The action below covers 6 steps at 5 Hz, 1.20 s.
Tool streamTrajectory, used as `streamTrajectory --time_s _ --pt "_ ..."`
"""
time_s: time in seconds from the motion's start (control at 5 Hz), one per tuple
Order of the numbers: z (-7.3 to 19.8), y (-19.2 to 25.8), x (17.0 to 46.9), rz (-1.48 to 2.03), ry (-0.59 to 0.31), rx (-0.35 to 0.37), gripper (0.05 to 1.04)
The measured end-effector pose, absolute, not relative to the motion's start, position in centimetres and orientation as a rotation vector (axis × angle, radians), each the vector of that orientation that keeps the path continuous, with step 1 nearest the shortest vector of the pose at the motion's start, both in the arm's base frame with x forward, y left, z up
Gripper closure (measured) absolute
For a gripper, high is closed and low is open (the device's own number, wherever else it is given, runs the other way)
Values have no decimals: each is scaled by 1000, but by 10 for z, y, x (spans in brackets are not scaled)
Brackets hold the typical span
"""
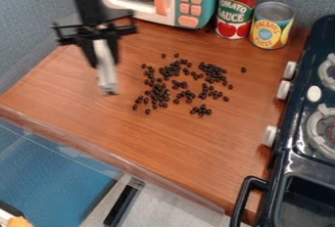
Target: Sweep into pile
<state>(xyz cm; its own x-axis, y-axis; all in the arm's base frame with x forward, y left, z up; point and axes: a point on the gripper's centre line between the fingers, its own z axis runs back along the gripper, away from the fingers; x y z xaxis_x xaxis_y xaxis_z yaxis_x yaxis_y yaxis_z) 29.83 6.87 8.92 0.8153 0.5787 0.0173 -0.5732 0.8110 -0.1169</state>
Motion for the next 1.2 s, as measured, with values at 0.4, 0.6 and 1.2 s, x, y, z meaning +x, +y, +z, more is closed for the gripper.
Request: streamTrajectory --time_s 0.4,0.6,1.2 --pt "105 -9 336 582 0 -241 737" --pt "97 -41 363 585 11 -250 737" --pt "46 -77 421 599 45 -203 737"
